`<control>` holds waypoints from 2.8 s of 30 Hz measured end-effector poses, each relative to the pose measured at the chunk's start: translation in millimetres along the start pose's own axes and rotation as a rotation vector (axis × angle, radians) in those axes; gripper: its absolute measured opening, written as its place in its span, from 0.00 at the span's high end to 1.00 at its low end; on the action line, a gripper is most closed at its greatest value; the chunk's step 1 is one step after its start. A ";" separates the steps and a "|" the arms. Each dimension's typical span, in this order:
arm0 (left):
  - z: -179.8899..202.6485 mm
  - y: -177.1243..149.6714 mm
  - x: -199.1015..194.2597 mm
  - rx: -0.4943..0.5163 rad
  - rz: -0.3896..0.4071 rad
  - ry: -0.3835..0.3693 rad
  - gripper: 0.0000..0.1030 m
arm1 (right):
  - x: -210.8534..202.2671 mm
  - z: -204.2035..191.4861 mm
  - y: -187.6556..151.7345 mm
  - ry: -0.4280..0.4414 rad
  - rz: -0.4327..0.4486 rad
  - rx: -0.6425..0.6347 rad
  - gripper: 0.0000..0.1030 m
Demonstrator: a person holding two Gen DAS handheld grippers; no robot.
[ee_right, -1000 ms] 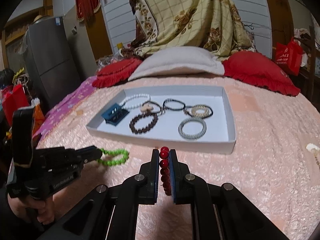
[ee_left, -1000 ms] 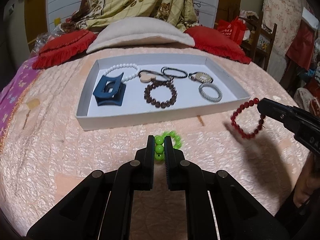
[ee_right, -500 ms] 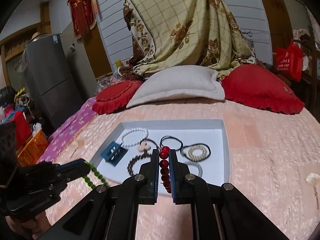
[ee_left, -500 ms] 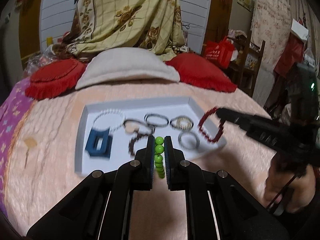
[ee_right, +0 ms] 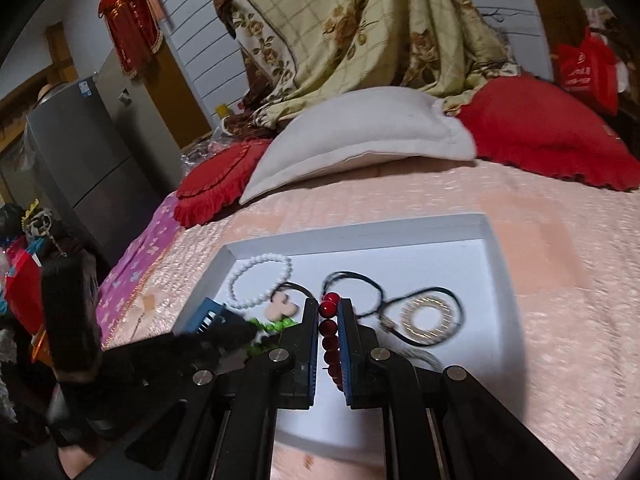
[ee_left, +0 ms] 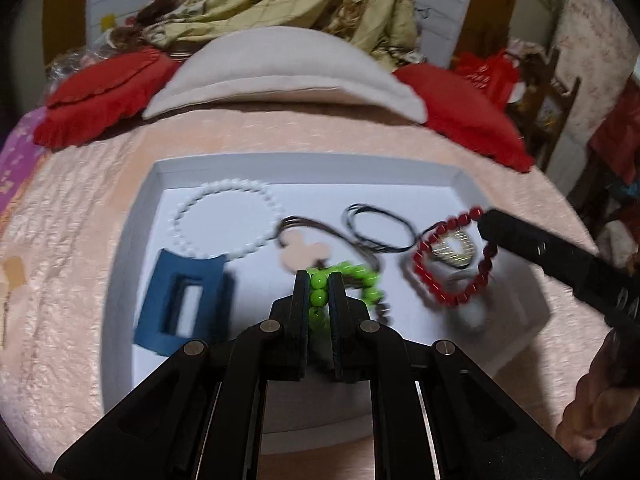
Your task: Organize jewelry
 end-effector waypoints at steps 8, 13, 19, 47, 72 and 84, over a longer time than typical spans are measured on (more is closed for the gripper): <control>3.8 -12.9 11.2 0.014 -0.041 0.015 0.92 | 46.9 47.5 -9.0 -0.115 -0.116 0.175 0.92; 6.2 -17.4 13.7 0.019 -0.055 0.018 0.76 | 48.1 46.3 -12.4 -0.147 -0.134 0.137 0.87; 10.9 -15.6 8.8 0.049 -0.023 0.030 0.62 | 38.3 35.6 -14.9 -0.179 -0.092 0.066 0.55; 17.9 -34.5 -43.0 0.150 0.053 0.296 0.04 | -6.7 27.4 -21.8 -0.277 -0.021 -0.002 0.55; 22.8 -110.4 -71.9 -0.023 -0.073 0.235 0.04 | -70.3 24.7 -117.9 -0.341 -0.043 -0.103 0.35; 27.7 -111.4 -65.0 -0.005 -0.086 0.235 0.04 | -67.0 26.0 -118.0 -0.336 -0.043 -0.097 0.35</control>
Point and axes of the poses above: each gripper's, at about its wrist camera, not at the fingertips, and x roughly the way its jaws point, z to its right, y to its top, the point moved 3 cm from there along x, roughly the way its jaws point, and after that the axes turned 12 degrees about x, right-handed, at the moved point
